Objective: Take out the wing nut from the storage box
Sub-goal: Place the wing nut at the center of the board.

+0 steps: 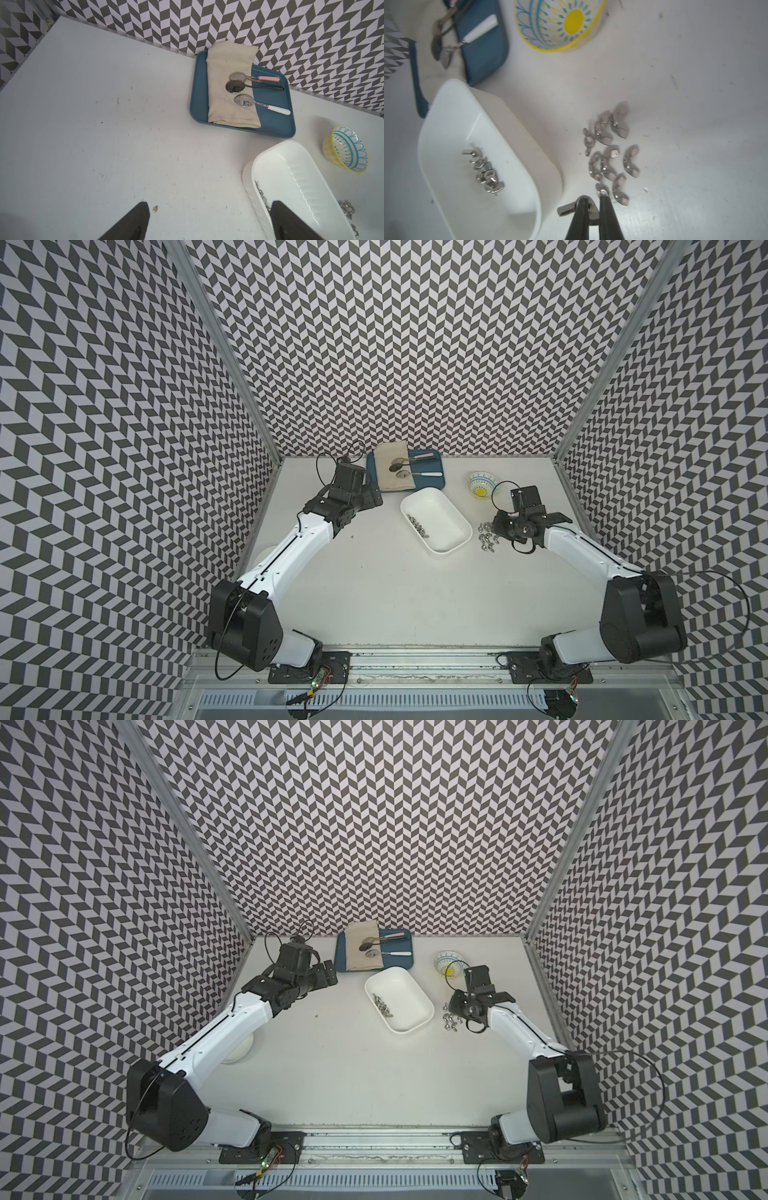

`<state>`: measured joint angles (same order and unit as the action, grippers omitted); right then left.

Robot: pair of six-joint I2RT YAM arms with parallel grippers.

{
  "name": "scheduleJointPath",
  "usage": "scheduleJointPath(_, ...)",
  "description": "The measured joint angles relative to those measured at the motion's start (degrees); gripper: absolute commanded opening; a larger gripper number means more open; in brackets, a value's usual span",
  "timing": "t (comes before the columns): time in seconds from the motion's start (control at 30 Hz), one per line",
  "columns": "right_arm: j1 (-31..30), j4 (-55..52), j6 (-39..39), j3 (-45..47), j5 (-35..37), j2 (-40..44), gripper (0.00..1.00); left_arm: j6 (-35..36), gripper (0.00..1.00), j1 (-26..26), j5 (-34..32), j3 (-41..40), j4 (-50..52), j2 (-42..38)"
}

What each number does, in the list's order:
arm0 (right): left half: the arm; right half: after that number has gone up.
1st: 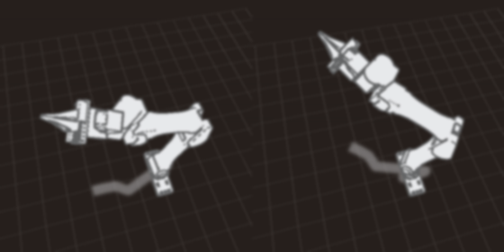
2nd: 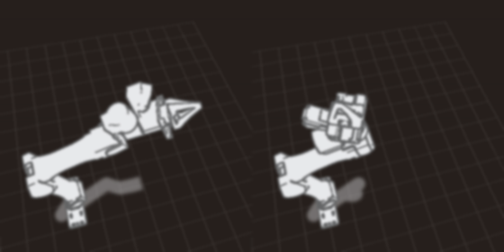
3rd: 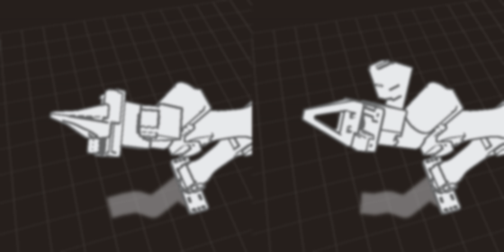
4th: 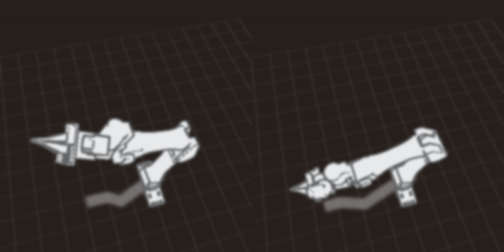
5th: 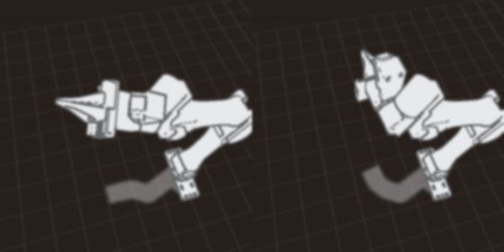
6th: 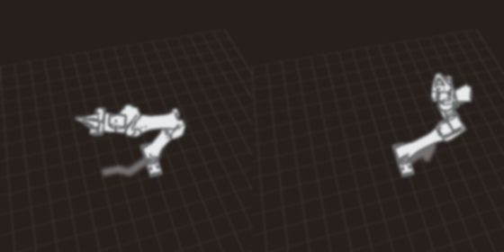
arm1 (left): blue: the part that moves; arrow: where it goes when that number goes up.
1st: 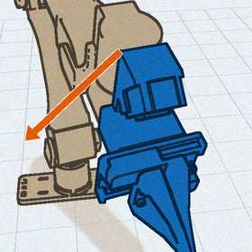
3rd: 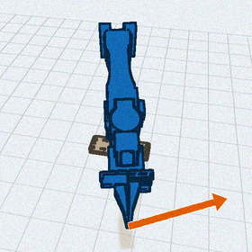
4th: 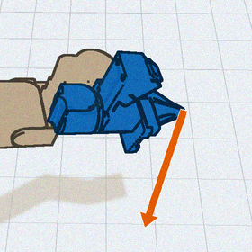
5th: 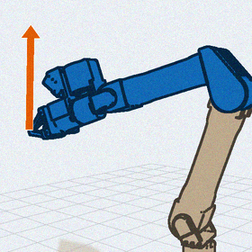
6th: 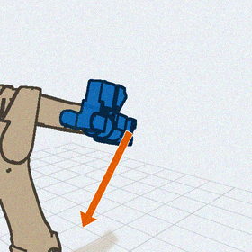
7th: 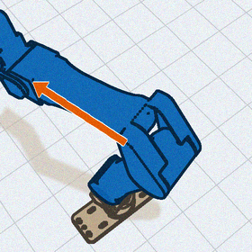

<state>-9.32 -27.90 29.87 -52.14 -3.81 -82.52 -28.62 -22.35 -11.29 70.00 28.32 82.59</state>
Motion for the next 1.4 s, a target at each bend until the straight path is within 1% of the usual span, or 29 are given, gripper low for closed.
scheduleJointPath(0.1,1.51,-0.11,-0.13,2.60,0.68,-0.02,0.08,0.42,0.95,0.00,0.52,0.37,-0.20,1.05)
scheduleJointPath(0.4,1.64,1.62,-0.31,5.18,0.83,-1.51,0.08,0.55,0.95,0.00,0.70,1.20,-0.48,1.46)
scheduleJointPath(0.97,2.78,4.31,-0.39,6.36,1.07,-5.18,0.08,0.57,0.95,0.00,0.57,1.20,-0.42,1.46)
scheduleJointPath(1.2,3.28,5.33,-0.52,6.34,1.03,-6.78,0.12,0.59,0.95,0.00,0.48,1.20,-0.42,1.46)
scheduleJointPath(1.4,3.41,5.81,-1.40,6.21,0.35,-7.61,0.19,0.57,0.95,0.00,0.46,1.20,-0.42,1.46)
